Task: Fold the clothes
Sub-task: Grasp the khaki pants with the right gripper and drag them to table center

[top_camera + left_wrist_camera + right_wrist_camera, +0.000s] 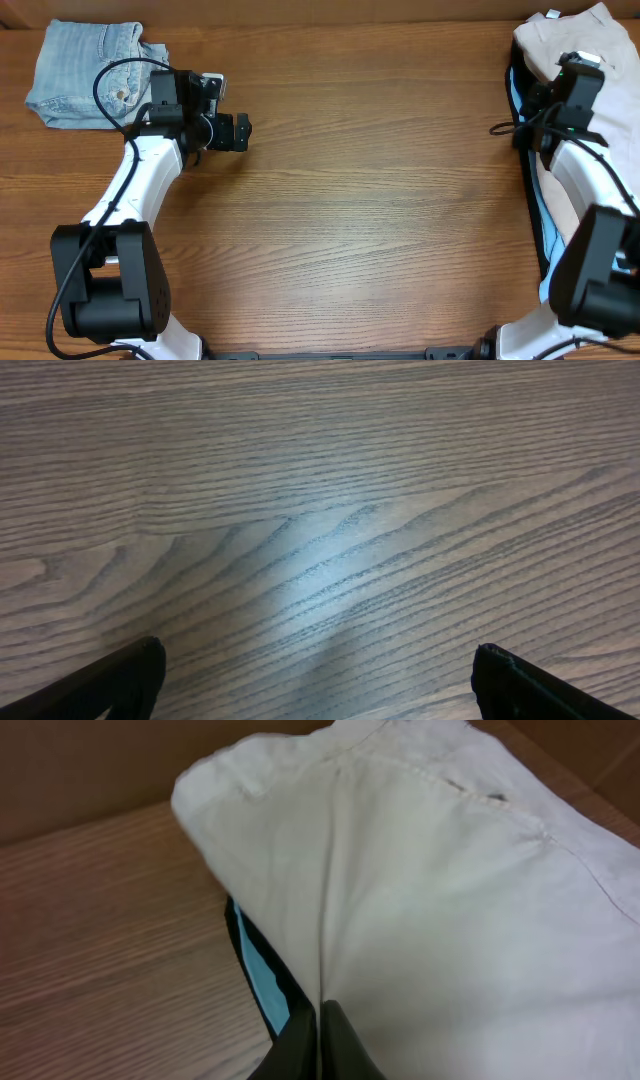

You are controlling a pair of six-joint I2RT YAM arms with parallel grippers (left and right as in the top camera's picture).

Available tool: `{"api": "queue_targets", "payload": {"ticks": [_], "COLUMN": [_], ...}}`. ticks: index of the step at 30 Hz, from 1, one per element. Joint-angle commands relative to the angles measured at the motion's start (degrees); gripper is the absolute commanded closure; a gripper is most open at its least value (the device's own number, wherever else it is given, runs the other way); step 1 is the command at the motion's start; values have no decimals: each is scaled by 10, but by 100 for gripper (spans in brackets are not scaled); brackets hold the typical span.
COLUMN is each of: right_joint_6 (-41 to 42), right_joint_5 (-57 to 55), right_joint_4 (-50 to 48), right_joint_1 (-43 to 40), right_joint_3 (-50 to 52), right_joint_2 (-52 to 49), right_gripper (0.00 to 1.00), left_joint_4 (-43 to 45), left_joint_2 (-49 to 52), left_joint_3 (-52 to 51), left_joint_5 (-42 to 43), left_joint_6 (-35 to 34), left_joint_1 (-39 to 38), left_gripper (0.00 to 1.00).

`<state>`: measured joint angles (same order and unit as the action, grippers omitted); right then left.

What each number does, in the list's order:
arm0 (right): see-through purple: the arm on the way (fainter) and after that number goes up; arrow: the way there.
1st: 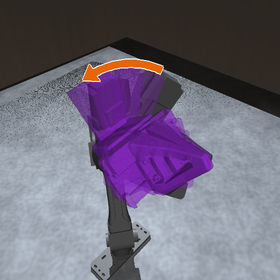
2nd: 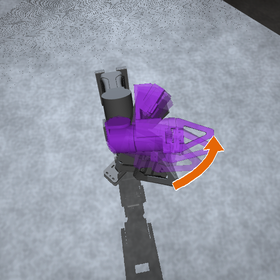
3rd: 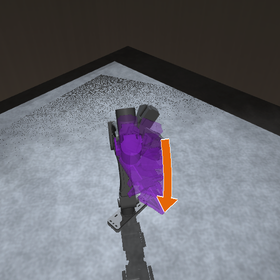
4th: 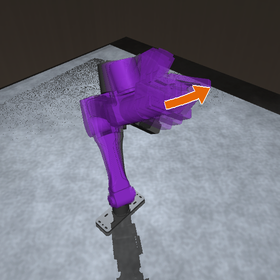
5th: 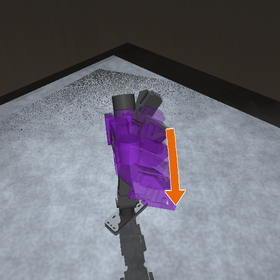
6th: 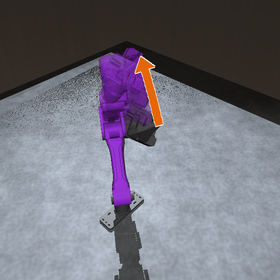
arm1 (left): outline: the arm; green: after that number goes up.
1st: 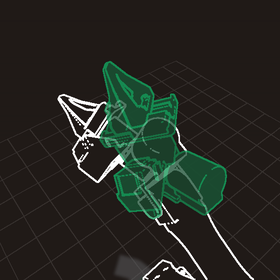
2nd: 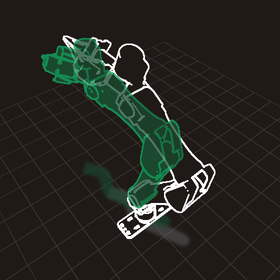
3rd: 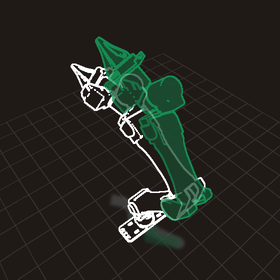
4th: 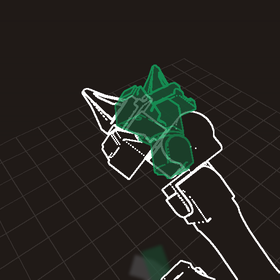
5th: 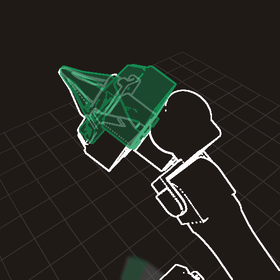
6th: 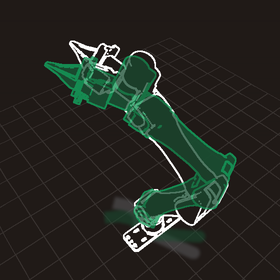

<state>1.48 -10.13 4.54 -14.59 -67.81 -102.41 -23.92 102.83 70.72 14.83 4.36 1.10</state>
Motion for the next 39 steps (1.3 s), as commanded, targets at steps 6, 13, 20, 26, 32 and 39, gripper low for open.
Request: {"api": "queue_targets", "payload": {"ticks": [6, 13, 20, 26, 32, 39], "right_joint_6": [-6, -13, 25, 76, 108, 58], "right_joint_5": [111, 183, 212, 219, 223, 217], "right_joint_4": [117, 289, 388, 427, 452, 495], "right_joint_1": [24, 123, 283, 404, 414, 267], "right_joint_3": [-31, -117, -148, -148, -148, -148], "right_joint_2": [97, 133, 132, 132, 133, 131], "right_gripper": [96, 96, 96, 71, 35, 17], "left_joint_4": [-26, -154, -273, -286, -285, -285], "left_joint_2": [3, -10, -10, -9, -9, -9], "left_joint_3": [26, 134, 250, 269, 269, 269], "left_joint_5": [13, 9, -45, -73, -73, -45], "left_joint_6": [-12, -9, -5, -5, 6, 6], "left_joint_1": [-4, 6, 11, 12, 11, -4], "left_gripper": [0, 0, 0, 0, 0, 0]}}
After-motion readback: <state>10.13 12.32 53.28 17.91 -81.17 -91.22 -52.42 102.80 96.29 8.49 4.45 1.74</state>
